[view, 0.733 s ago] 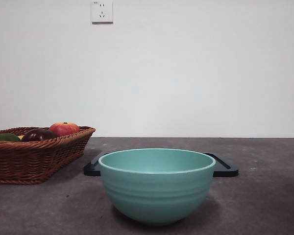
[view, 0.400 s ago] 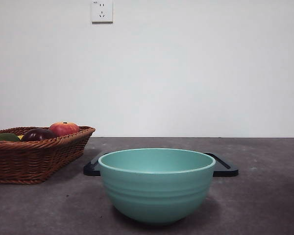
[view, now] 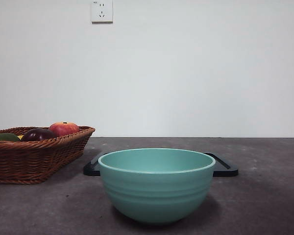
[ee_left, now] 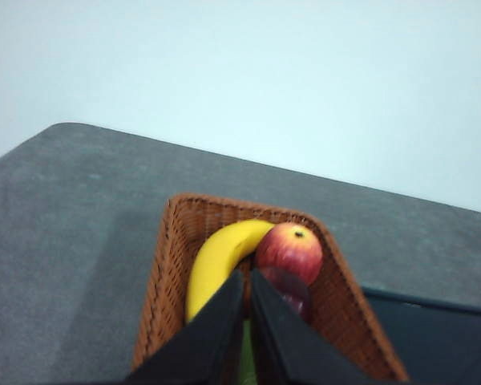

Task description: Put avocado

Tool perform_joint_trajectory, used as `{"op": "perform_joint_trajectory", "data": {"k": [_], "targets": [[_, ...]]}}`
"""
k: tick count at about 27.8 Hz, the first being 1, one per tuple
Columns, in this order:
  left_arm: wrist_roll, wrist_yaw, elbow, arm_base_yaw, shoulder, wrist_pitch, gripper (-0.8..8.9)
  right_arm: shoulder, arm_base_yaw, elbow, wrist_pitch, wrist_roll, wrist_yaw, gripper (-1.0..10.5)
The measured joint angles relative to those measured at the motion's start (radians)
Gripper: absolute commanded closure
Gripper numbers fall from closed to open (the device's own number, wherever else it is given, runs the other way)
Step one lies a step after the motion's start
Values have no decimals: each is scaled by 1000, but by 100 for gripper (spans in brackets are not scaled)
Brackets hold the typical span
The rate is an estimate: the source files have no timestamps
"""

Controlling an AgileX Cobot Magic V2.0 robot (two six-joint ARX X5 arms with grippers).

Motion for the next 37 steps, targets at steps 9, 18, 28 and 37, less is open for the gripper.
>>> {"op": "perform_joint_trajectory", "data": {"k": [9, 18, 28, 37], "targets": [[-8, 69, 353, 0, 200, -196, 799, 278, 6, 304, -145, 16, -236, 935], [16, 264, 638, 0, 443, -309, 799, 548, 63, 594, -343, -67, -357, 935], [19, 506, 835, -32, 665, -477, 799, 721, 166, 838, -566, -157, -380, 935], [19, 609, 841, -56, 707, -674, 779, 723, 185, 845, -710, -164, -385, 924]]}}
